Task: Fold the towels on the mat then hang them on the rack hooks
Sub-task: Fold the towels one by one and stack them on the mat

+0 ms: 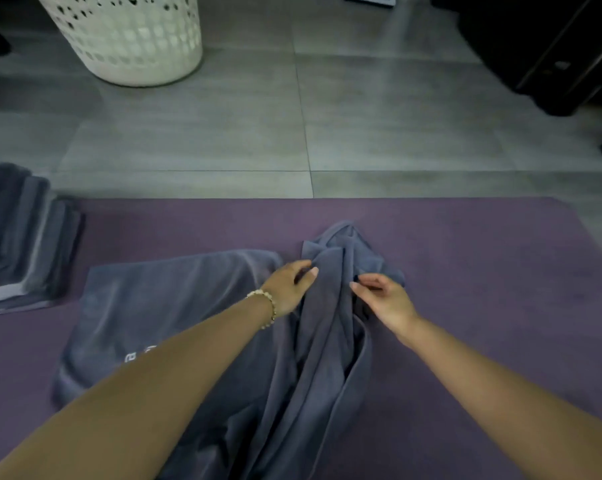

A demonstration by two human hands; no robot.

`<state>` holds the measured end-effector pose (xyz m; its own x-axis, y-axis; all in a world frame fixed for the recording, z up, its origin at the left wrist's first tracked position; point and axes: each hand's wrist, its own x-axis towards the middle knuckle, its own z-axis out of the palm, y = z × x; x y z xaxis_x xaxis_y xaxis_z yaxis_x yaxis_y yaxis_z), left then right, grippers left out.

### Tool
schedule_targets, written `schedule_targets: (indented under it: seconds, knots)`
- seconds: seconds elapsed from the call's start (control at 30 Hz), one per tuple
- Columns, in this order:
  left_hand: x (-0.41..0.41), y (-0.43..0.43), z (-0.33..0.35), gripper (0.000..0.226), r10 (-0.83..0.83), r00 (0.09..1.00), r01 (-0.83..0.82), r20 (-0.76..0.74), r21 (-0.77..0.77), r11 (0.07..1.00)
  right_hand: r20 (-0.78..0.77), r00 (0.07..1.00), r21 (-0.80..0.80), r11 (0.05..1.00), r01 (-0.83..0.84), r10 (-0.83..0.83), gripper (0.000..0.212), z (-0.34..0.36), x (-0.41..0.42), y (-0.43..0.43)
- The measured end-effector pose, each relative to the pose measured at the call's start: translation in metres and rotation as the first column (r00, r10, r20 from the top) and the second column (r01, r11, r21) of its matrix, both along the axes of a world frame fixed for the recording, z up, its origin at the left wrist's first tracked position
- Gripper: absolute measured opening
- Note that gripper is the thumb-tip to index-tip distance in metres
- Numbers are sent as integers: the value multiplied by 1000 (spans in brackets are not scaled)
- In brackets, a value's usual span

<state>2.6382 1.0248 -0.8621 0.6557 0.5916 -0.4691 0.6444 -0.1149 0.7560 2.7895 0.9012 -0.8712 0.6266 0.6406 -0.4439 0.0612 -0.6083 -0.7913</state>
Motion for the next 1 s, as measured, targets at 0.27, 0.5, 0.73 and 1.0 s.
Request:
schedule_targets:
  seconds: [0.27, 0.5, 0.73, 1.0]
  knots:
    - [69, 6, -16, 51, 7, 990, -17, -143, -70, 997, -188, 982, 18, 1000, 9, -6, 33, -11, 18, -4]
    - [94, 1, 3, 69, 282, 946, -140, 159, -584, 800, -403, 910, 163, 972, 171, -92, 61, 4, 40, -19]
    - [79, -26, 33, 43, 313, 925, -90, 213, -678, 729, -666, 726, 221, 975, -23, 168, 77, 44, 68, -64]
    - [70, -44, 8, 73, -122, 962, 49, -242, -287, 957, -385, 911, 97, 988, -120, 148, 62, 56, 93, -145]
